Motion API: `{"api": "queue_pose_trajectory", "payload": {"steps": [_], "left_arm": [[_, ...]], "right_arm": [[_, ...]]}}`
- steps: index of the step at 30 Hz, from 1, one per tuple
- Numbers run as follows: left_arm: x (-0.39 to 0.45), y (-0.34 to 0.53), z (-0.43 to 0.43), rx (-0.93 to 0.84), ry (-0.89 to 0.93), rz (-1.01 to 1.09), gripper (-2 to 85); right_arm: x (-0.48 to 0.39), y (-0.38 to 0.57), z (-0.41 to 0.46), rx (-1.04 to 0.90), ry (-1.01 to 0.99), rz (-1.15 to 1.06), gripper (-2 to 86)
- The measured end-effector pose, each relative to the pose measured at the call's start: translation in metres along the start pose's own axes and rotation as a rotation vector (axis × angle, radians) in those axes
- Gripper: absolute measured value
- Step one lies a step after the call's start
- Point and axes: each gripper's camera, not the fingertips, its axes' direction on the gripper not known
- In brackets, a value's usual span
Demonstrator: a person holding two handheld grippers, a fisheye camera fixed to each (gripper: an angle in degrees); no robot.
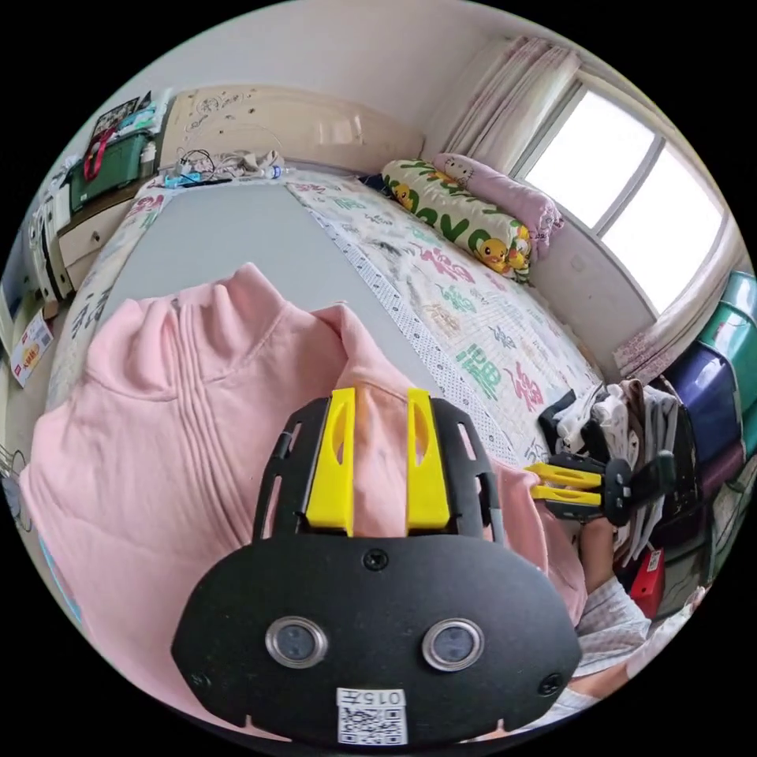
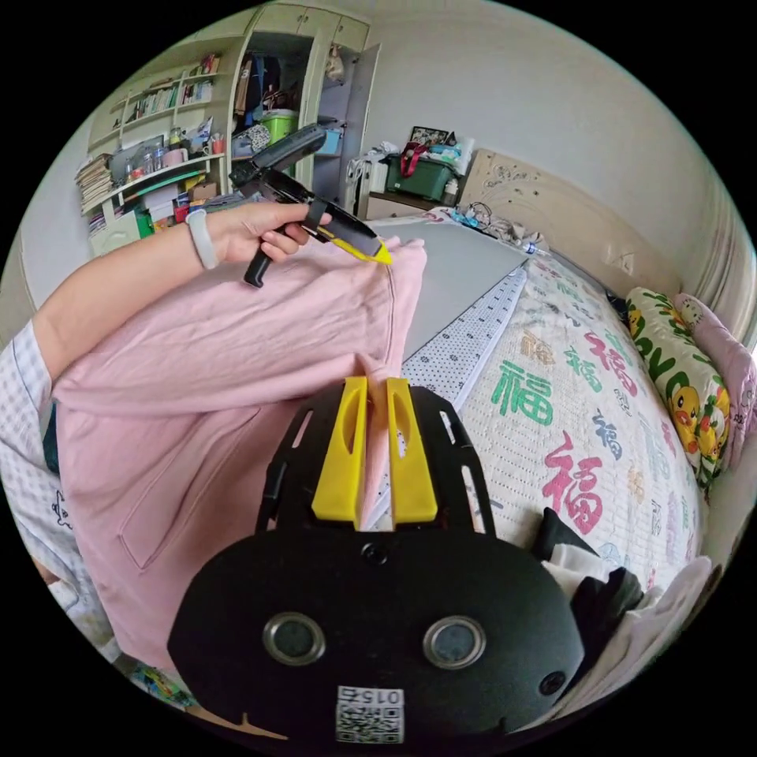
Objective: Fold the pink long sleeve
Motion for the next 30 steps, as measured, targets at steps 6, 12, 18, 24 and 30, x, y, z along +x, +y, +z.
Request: {"api": "queue_pose_trajectory", "payload": {"steps": [6,12,18,24,30], "left_arm": [[0.055,-0.045,0.034,0.054,-0.079,0.122,1.3],[0.076,-0.063,0.121,-0.088,-0.184,0.170,1.9],[0.062,-0.062,0.096,-0.088,-0.150,0.157,4.8],[0.047,0.013,-0.003,-0.074,-0.114,0.224,7.2],[0.058,0.147,-0.081,-0.159,-0.083,0.332,8.6]], "right_arm": [[0.033,-0.004,-0.013,-0.042,0.061,0.105,0.9],[0.023,-0.018,0.004,-0.155,0.156,0.035,0.1],[0.036,-0.024,-0.004,-0.148,0.125,0.060,0.7],[0.050,-0.025,-0.023,-0.115,0.065,0.071,3.6],[0.068,-0.024,-0.050,-0.064,0.010,0.106,5.2]]}}
